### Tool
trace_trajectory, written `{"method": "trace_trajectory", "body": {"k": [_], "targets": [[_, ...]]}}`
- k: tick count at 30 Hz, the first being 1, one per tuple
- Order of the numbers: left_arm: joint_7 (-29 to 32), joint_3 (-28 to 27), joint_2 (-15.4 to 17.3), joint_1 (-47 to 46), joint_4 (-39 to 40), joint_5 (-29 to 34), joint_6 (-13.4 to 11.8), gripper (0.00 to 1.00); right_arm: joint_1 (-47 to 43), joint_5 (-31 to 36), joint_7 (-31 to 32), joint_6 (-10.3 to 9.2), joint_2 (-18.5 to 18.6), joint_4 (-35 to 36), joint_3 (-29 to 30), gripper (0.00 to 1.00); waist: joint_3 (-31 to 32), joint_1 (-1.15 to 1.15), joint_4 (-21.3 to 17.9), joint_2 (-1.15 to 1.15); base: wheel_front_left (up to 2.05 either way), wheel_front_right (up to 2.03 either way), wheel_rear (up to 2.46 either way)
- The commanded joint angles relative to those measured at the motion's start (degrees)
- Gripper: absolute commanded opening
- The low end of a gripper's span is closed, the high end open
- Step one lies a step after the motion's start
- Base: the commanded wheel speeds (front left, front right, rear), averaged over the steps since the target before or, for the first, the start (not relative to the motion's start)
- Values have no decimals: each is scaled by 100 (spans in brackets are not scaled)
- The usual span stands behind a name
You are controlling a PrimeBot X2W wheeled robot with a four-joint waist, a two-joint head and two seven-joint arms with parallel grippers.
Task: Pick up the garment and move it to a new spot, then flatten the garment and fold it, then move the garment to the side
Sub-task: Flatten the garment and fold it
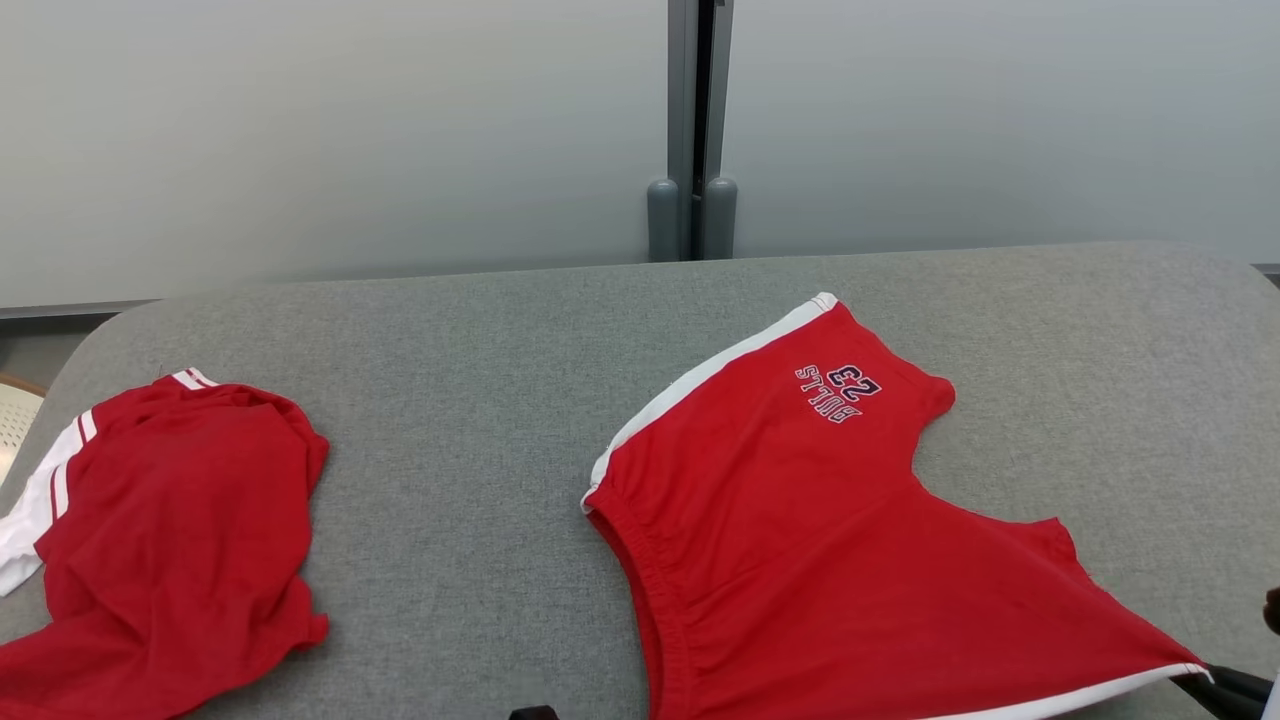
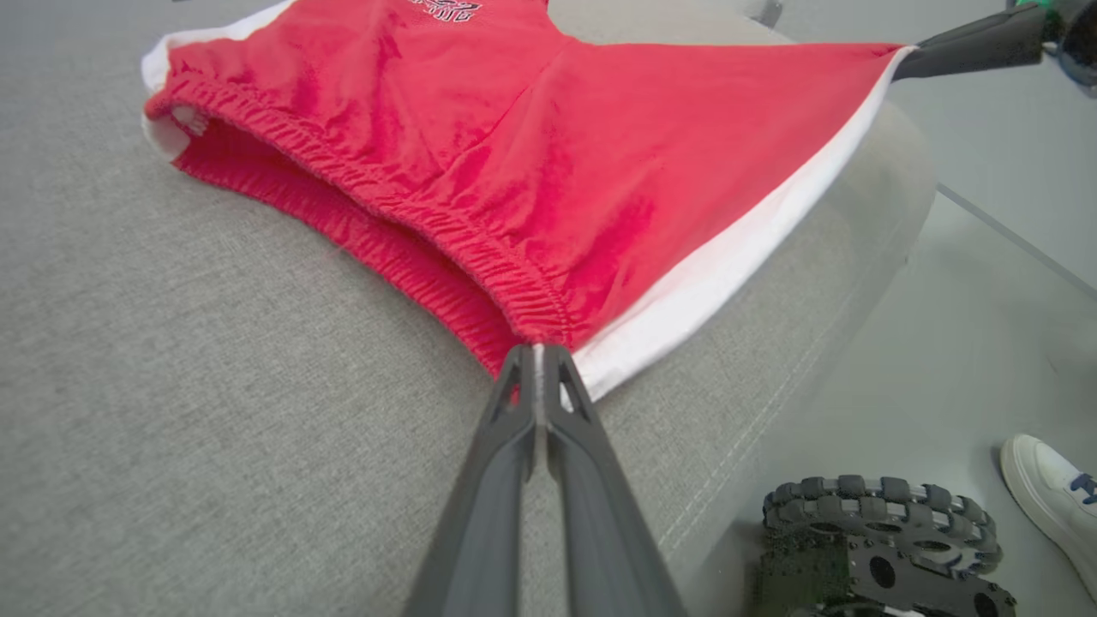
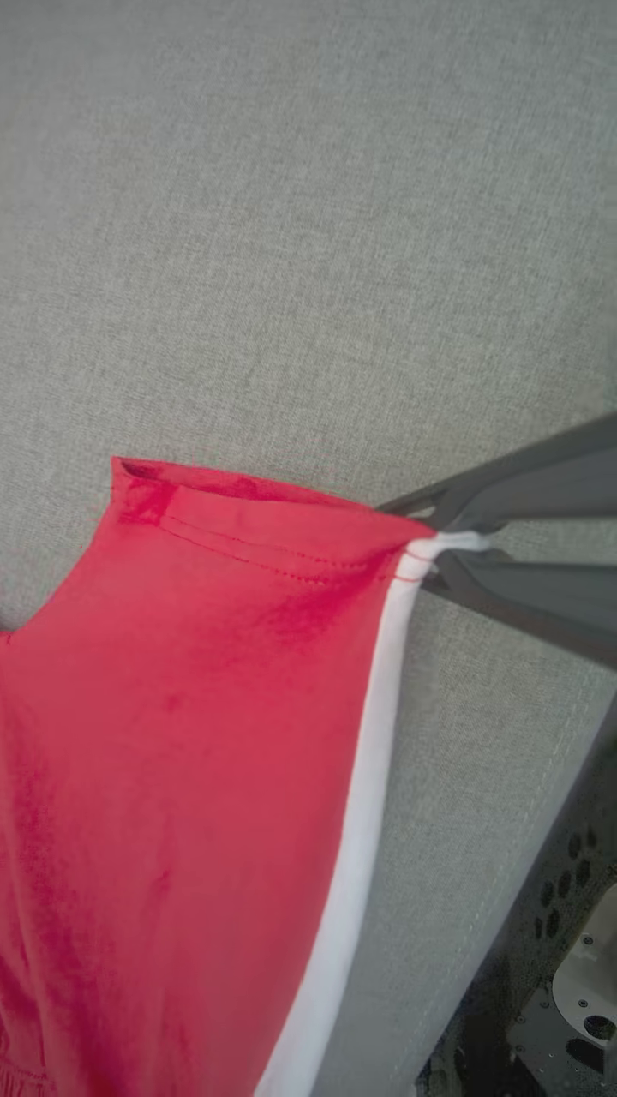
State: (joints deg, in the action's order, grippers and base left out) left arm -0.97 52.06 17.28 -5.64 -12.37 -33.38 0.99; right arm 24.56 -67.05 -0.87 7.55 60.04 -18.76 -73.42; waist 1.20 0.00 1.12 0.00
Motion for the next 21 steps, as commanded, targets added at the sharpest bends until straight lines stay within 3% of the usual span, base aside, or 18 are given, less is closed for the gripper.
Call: {"method": "trace_trajectory", "body": {"k": [1, 8, 15, 21], "targets": [[26, -1, 56, 61, 74, 29, -7, 0, -31, -39, 48, -12, 106, 41, 9, 0, -14, 0, -4, 0, 0, 0, 0], [111, -71, 134, -62, 635, 99, -223, 0, 378, -47, 292, -12, 571, 511, 96, 0, -165, 0, 57, 0, 0, 0, 0], [54, -224, -116, -505, 925, 197, -404, 0, 1176, 31, 531, -12, 881, 861, 300, 0, -513, 0, 367, 0, 0, 0, 0], [-141, -263, -557, -1097, 860, 454, -537, 0, 2125, 143, 1029, -12, 1025, 1022, 414, 0, -1074, 0, 807, 0, 0, 0, 0]]}}
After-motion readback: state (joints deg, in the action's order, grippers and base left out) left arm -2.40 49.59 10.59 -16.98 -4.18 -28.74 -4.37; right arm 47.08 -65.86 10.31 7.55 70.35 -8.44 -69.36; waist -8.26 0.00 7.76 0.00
